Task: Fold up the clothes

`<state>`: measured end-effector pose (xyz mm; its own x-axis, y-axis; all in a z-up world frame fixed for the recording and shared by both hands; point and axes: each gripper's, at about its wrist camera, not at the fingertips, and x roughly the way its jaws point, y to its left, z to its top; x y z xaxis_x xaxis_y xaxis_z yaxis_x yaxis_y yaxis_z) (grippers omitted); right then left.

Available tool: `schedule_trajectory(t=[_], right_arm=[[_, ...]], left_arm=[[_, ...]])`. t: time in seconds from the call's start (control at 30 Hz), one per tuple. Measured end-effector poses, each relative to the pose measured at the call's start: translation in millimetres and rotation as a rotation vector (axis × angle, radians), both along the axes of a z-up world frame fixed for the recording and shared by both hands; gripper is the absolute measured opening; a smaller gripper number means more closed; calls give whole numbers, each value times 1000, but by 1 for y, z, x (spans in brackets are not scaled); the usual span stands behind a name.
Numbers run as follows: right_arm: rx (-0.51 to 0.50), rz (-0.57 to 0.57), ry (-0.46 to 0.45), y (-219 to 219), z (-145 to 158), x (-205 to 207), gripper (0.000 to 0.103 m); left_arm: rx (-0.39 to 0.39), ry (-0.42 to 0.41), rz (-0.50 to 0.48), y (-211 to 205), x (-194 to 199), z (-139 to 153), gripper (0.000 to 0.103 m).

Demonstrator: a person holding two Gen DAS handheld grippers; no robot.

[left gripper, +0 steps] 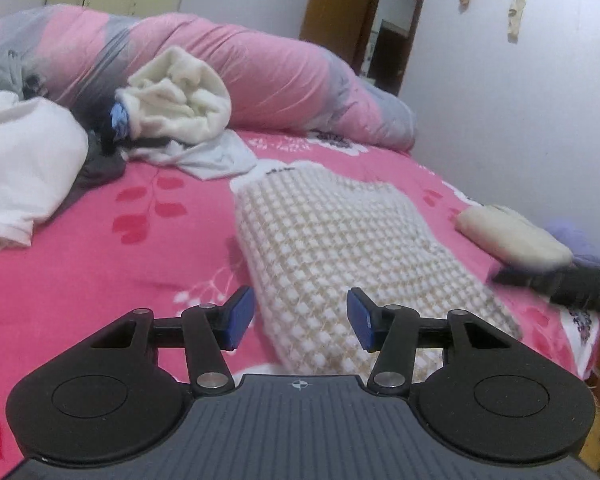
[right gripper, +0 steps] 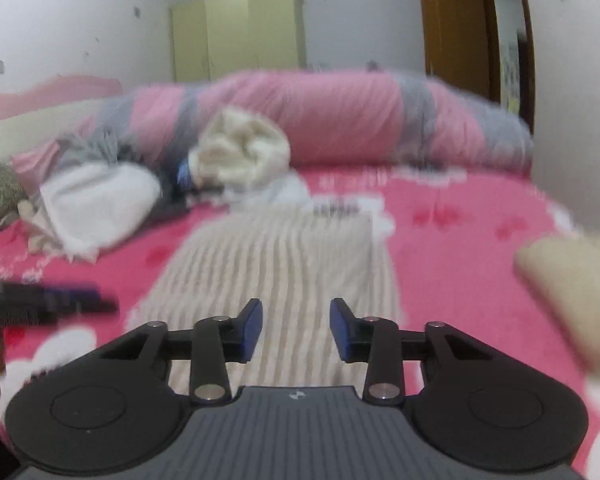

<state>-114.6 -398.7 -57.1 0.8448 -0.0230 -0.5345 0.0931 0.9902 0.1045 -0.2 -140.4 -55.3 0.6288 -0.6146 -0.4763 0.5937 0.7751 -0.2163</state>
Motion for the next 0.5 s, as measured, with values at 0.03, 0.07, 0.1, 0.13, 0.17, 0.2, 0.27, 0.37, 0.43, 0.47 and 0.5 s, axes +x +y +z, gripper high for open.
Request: schedule_trajectory(t=[0.03,0.07,0.1,0.13,0.17,0.2,0.27,0.37,0.43,0.47,0.5], right_arm=[[18,-12,59,1,-16,3,29],[39,-21,95,1,-34,5,24],[46,-26,86,3,-45,3,24],[37,-34,74,6,-45,1,24],[27,-43,80,8,-40,2,24],[27,-52,87,10,-35,3,24],[25,-68,85,11,-23,3,24],[-6,-75,20,14,-1,0,24],[-37,-84,14,16,-1,2,24],[-45,-79,31,15,-8,5,24],[-48,-65,62,14,-19,10,24]], left_arm=[[-3,-2,-8,-2,-2,0,51],[-6,-5,-15,-3,-4,0,50],[5,-8,-27,-8,-6,0,48],[16,-11,-40,-13,-9,0,47],[42,-31,-53,-20,-12,0,47],[73,-54,-66,-28,-15,0,47],[163,-76,-80,-48,-21,-1,47],[270,-62,-61,-65,-20,-8,48],[283,-38,-45,-68,-18,-10,48],[289,-26,-38,-69,-16,-11,48],[297,-20,-35,-70,-16,-11,49]])
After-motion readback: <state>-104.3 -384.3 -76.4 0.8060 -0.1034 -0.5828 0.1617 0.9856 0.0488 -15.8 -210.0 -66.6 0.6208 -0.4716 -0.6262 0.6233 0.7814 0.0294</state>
